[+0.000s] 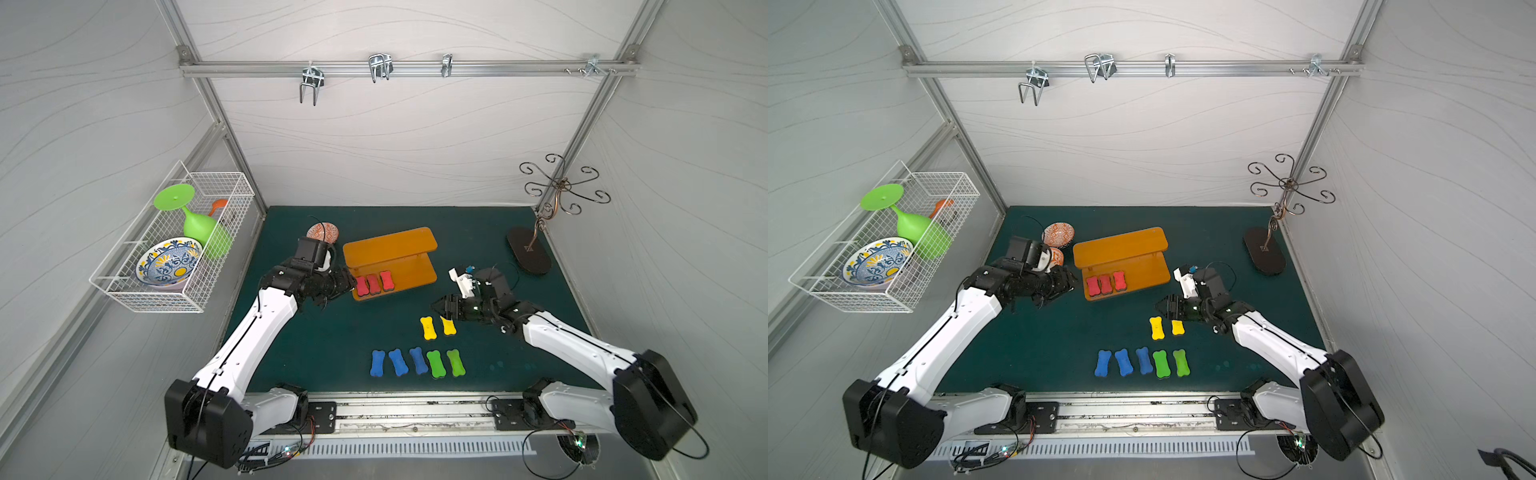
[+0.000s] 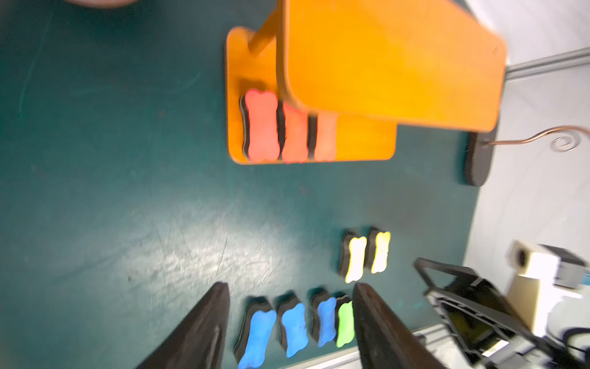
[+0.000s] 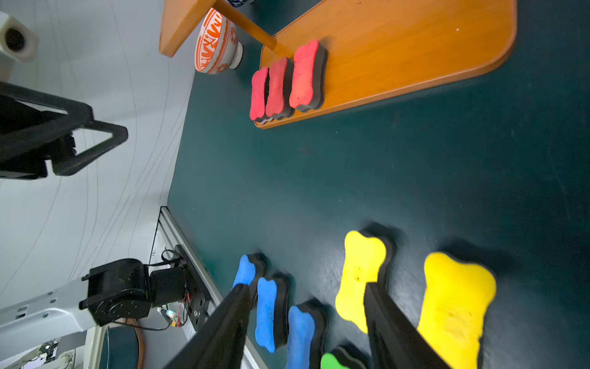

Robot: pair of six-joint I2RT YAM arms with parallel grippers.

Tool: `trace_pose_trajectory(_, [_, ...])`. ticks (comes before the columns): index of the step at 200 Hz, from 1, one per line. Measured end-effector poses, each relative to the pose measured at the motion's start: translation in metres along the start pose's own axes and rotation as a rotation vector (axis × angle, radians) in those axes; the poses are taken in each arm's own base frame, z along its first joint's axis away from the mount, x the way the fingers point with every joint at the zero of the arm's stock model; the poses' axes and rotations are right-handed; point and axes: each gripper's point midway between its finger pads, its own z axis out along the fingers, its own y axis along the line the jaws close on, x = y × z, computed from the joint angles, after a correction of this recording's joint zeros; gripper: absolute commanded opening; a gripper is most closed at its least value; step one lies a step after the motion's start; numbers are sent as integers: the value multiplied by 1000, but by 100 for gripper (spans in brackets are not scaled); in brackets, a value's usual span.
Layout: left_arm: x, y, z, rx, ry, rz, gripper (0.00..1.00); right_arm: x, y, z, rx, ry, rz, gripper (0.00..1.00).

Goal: Remove the whiteboard erasers from the shelf
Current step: Pick up the whiteboard eraser from the shelf.

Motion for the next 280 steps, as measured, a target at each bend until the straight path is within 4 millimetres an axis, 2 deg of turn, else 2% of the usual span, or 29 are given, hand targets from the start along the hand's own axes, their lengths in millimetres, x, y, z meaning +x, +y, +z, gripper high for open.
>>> trace_pose_trajectory(31, [-23,7,19,40,59,-27,65,-21,-3,22,9,-22,34,60])
trace_pose_trajectory(58, [-21,3,37,96,126,-39,63,-33,-8,36,22,-42,58,60])
trace_pose_trajectory(90, [-25,-7,43,161,118,-35,59,-40,-16,51,38,-48,92,58])
trace_pose_trajectory(132, [-19,-2,55,186,123,-62,53,-44,-29,69,62,-46,137,53])
trace_pose_trajectory(163, [-19,-9,58,205,115,-44,48,-50,-32,78,64,-62,157,50])
trace_pose_trajectory(192, [-21,-10,57,204,98,-32,48,-56,-32,89,59,-67,168,50])
trace_pose_trajectory(219, [-39,-2,41,178,3,-37,54,-61,-27,93,49,-70,165,50])
trace_pose_trajectory(244, [-56,4,29,150,-86,-37,55,-66,-23,92,39,-78,158,50])
trace_pose_trajectory(264, [-62,5,37,141,-83,-41,55,-67,-23,92,33,-77,157,51])
trace_pose_trajectory(280, [-63,8,52,130,-55,-57,54,-68,-24,91,30,-78,159,51])
